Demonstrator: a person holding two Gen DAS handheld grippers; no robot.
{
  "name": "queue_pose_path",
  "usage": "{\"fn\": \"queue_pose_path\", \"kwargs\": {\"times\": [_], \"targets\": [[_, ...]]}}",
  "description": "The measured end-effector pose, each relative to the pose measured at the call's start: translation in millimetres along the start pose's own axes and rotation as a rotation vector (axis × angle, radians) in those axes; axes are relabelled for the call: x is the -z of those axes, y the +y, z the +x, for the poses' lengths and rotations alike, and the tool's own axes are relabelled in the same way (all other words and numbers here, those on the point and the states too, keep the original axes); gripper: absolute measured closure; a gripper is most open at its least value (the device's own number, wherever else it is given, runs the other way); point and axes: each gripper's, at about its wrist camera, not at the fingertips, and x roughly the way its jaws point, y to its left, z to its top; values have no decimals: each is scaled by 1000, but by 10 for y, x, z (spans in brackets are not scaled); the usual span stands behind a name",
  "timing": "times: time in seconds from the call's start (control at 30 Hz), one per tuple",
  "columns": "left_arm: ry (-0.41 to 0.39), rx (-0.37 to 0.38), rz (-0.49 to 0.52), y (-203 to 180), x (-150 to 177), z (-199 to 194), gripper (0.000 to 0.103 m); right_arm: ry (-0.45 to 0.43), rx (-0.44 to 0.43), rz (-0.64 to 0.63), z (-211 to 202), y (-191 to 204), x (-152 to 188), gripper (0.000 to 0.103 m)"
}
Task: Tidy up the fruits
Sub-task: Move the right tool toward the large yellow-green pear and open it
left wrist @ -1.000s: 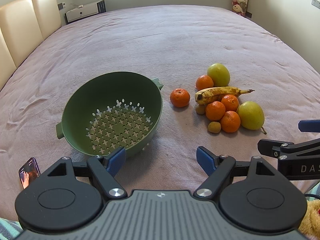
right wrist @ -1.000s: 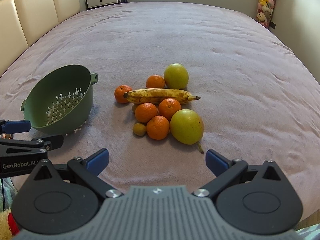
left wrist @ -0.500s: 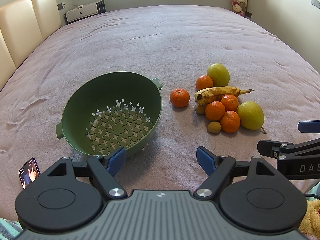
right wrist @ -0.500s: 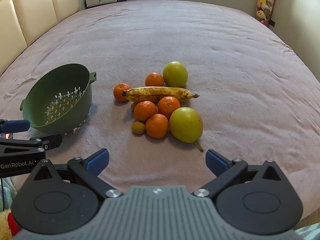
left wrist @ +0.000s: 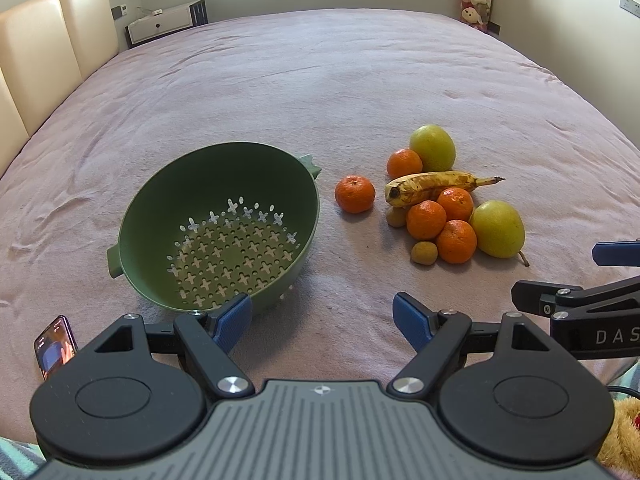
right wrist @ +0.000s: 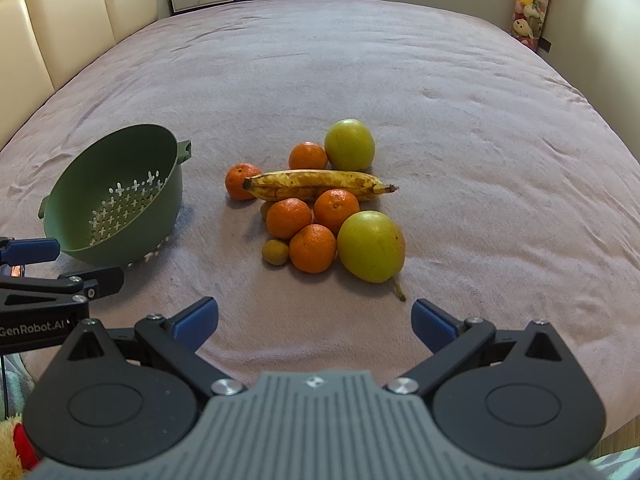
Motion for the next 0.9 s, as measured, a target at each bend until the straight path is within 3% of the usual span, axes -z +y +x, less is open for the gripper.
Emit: {"fn": "queue_pose_path", "kwargs": {"times": [0.2,0.37,0.57,0.7,0.8,0.9], "targets": [[-6,13,10,-33,-22,11,11,-9,-18,-4,16,-22,5,4],[-25,35,44,-122,-68,26,20,-32,-19,-1,24,-86,-19,5],[-25,116,49,-202,-154,134,34,-36,-14,10,114,-209,-82,26],[-35,192,44,-265,-213,226,37,-46,-6,-11,212,-250,-107,47],[-38,244,49,-329,-243,307,39,-52,7,-21,299,-315,-131,53],[-42,243,69,-404,-290,418,40,-53,14,-9,382,-406,-175,54]]}}
